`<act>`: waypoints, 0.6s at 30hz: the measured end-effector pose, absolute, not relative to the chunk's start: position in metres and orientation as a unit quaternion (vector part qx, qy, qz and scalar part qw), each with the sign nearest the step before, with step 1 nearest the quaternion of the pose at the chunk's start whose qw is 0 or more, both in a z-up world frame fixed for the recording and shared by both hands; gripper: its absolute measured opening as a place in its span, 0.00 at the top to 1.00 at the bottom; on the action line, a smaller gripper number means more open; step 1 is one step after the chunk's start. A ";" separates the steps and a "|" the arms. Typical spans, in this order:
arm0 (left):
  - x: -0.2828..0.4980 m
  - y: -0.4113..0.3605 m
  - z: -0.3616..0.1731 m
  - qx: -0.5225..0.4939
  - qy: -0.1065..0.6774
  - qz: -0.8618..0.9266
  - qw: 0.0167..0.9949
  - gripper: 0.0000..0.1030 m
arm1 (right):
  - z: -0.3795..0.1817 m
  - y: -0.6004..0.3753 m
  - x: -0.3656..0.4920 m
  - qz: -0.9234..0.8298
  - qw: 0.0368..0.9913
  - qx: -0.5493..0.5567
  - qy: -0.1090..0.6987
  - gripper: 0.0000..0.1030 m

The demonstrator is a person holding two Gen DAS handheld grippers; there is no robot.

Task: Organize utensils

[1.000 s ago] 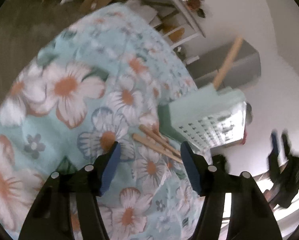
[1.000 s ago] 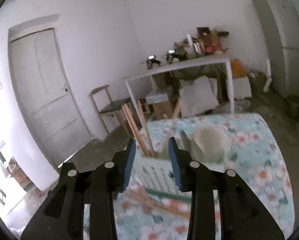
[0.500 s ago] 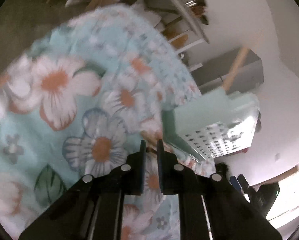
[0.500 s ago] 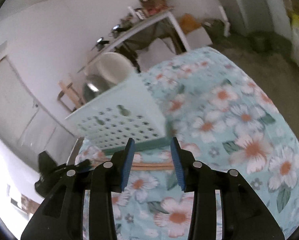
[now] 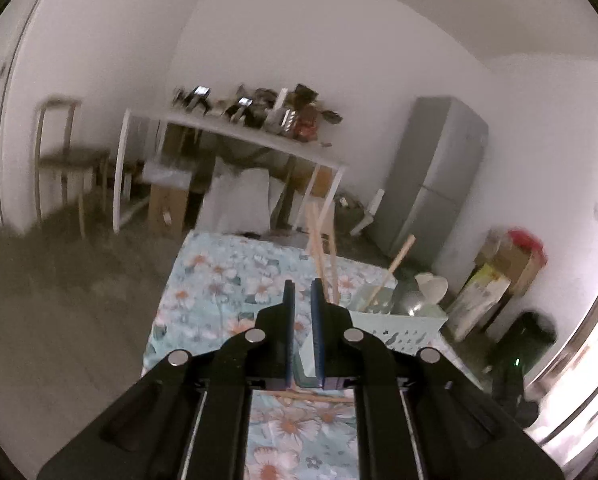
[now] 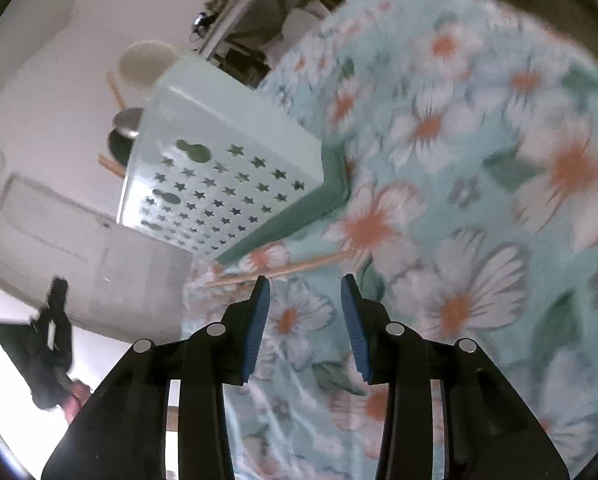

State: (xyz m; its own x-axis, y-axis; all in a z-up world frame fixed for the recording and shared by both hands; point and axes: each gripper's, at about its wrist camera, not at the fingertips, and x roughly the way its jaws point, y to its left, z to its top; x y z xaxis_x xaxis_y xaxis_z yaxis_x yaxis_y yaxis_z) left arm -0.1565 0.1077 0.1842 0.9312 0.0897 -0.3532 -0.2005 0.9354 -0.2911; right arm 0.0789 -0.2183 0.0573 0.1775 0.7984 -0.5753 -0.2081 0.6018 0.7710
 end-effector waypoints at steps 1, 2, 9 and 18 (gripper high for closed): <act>-0.153 0.099 0.183 -0.146 0.173 0.071 0.972 0.93 | 0.052 -0.217 0.082 0.352 0.702 0.295 0.544 0.64; -0.144 0.096 0.181 -0.139 0.175 0.067 0.972 0.93 | 0.049 -0.217 0.083 0.351 0.695 0.308 0.547 0.64; -0.129 0.103 0.142 -0.188 0.231 0.040 0.954 0.92 | 0.034 -0.215 0.093 0.335 0.665 0.363 0.561 0.57; -0.172 0.163 0.043 -0.409 0.309 0.049 0.857 0.59 | 0.031 -0.205 0.099 0.296 0.672 0.404 0.545 0.57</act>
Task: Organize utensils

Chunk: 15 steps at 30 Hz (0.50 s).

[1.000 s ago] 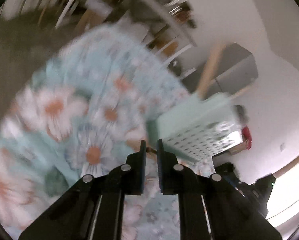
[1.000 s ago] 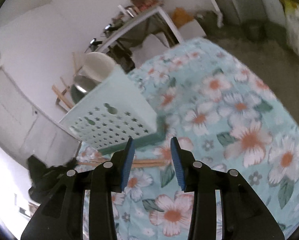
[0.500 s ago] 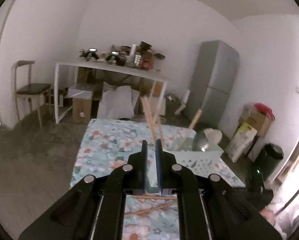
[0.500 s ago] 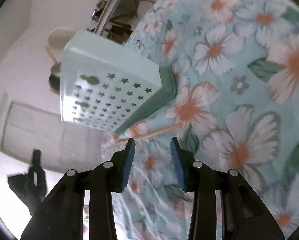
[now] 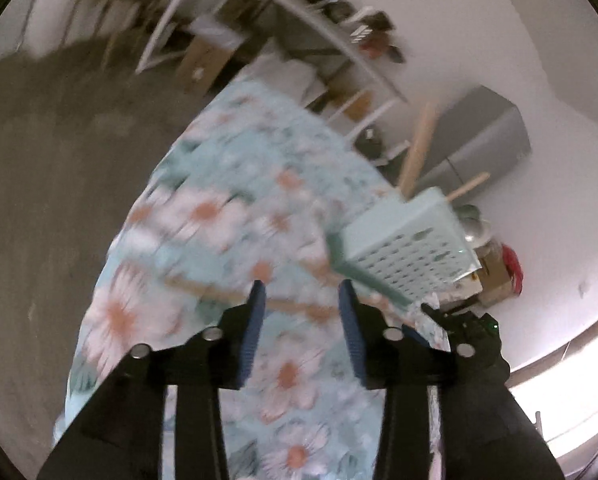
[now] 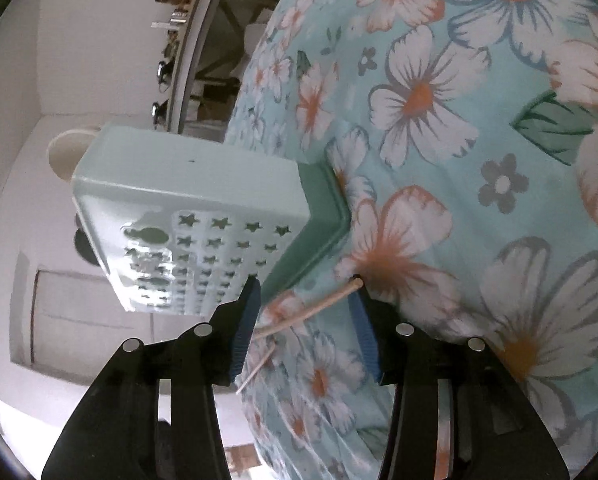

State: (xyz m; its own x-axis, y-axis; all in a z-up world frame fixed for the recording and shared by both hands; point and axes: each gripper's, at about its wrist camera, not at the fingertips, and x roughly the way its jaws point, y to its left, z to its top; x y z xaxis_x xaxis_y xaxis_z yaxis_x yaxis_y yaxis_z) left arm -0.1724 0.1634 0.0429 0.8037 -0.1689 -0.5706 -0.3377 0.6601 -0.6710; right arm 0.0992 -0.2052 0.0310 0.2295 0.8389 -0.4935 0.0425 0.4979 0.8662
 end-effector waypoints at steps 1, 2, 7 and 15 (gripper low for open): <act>-0.177 0.167 0.035 -0.424 0.312 0.054 0.849 0.57 | 0.032 -0.203 0.098 0.291 0.678 0.402 0.543 0.57; -0.179 0.167 0.031 -0.430 0.313 0.056 0.845 0.57 | 0.033 -0.198 0.104 0.286 0.682 0.398 0.542 0.57; -0.184 0.174 0.015 -0.463 0.315 0.059 0.827 0.56 | 0.034 -0.186 0.104 0.256 0.706 0.395 0.529 0.69; -0.193 0.191 -0.005 -0.529 0.299 0.060 0.792 0.55 | 0.033 -0.203 0.099 0.268 0.724 0.401 0.493 0.90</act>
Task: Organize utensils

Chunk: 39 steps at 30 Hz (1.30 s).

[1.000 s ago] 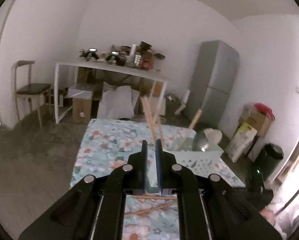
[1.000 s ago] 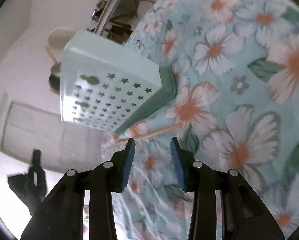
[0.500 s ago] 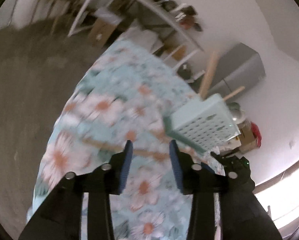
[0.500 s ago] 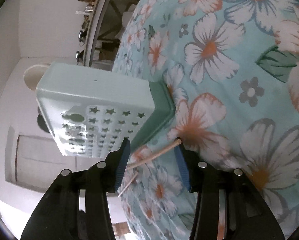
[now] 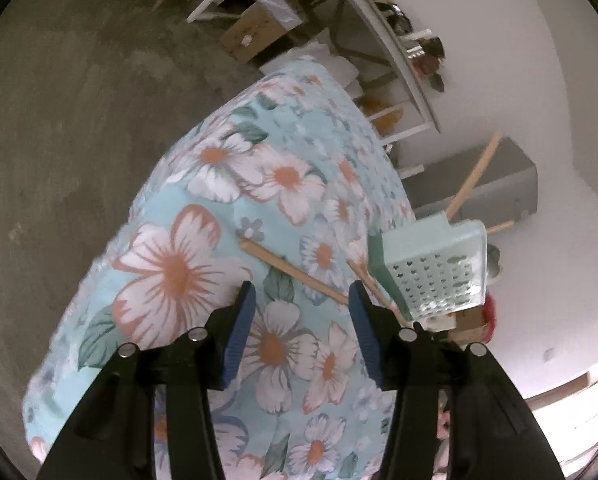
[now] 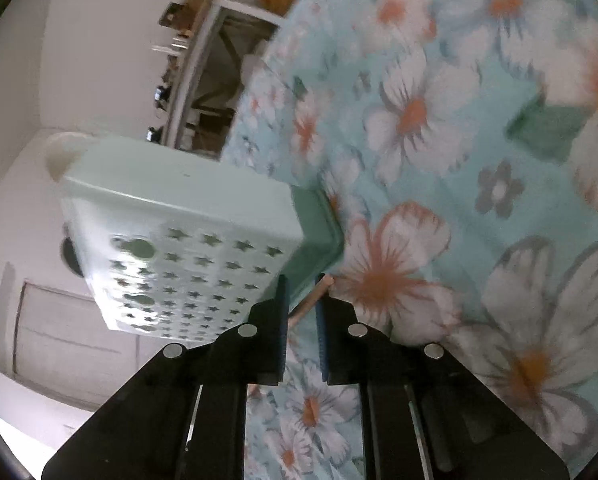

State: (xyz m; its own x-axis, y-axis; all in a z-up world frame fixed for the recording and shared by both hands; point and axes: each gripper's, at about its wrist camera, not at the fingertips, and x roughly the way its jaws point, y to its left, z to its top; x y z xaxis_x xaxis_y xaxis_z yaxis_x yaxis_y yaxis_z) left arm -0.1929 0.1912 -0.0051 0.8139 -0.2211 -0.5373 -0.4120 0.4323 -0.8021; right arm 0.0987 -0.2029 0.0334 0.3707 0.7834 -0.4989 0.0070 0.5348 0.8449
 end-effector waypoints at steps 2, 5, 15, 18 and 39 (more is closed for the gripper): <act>-0.194 0.193 -0.008 -0.539 0.292 0.064 0.787 0.54 | 0.049 -0.212 0.093 0.274 0.743 0.390 0.470 0.91; -0.193 0.195 -0.009 -0.549 0.279 0.070 0.785 0.52 | 0.087 -0.236 0.082 0.281 0.780 0.375 0.415 0.93; -0.175 0.194 -0.012 -0.541 0.261 0.126 0.790 0.63 | 0.198 -0.277 0.045 0.294 0.880 0.259 0.270 0.94; -0.175 0.196 -0.016 -0.542 0.257 0.144 0.787 0.84 | 0.211 -0.273 0.039 0.309 0.886 0.234 0.254 0.94; -0.176 0.122 0.164 -0.229 0.152 0.097 0.956 0.95 | 0.072 -0.254 0.051 0.331 0.700 0.348 0.528 0.55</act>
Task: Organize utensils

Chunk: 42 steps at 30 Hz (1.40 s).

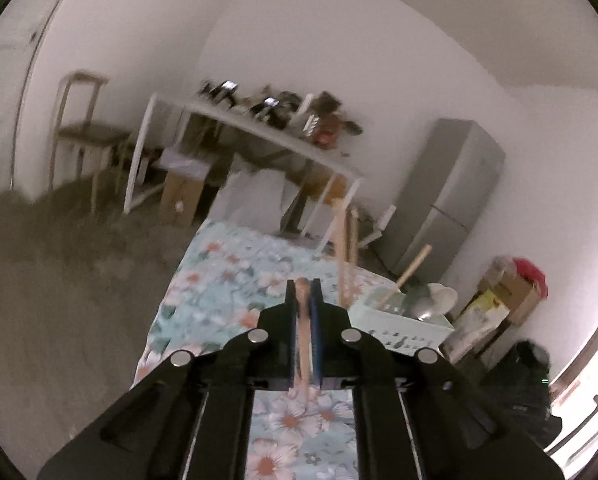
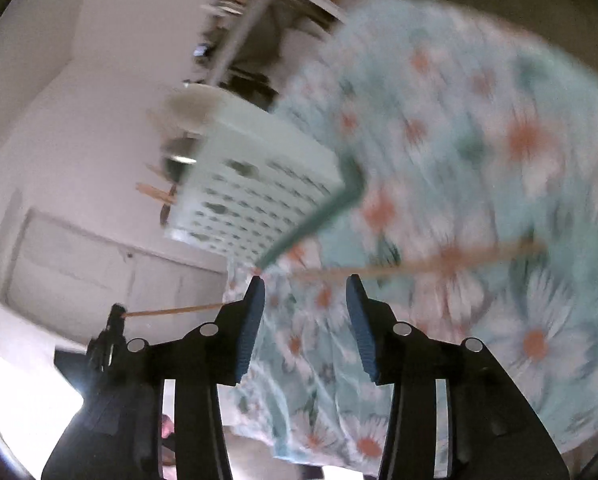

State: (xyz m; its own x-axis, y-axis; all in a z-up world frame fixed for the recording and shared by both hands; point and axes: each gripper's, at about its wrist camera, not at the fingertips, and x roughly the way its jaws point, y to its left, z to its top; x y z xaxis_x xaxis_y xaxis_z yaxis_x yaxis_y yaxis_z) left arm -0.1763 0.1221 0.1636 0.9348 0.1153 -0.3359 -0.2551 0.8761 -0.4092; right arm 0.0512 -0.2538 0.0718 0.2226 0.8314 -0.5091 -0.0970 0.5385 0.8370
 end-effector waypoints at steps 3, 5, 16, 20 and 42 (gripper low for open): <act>-0.172 0.118 0.167 -0.228 0.153 0.079 0.958 0.95 | 0.033 -0.254 0.059 0.319 0.623 0.430 0.570 0.49; -0.170 0.122 0.165 -0.239 0.152 0.077 0.956 0.95 | 0.012 -0.259 0.062 0.290 0.594 0.476 0.580 0.55; -0.178 0.126 0.153 -0.258 0.154 0.088 0.950 0.95 | -0.010 -0.272 0.065 0.201 0.569 0.578 0.549 0.78; -0.179 0.127 0.152 -0.258 0.153 0.088 0.950 0.95 | -0.021 -0.280 0.064 0.186 0.553 0.594 0.554 0.90; -0.167 0.095 0.151 -0.192 0.155 0.075 0.966 0.95 | 0.155 -0.187 -0.003 0.304 0.903 0.038 0.301 0.95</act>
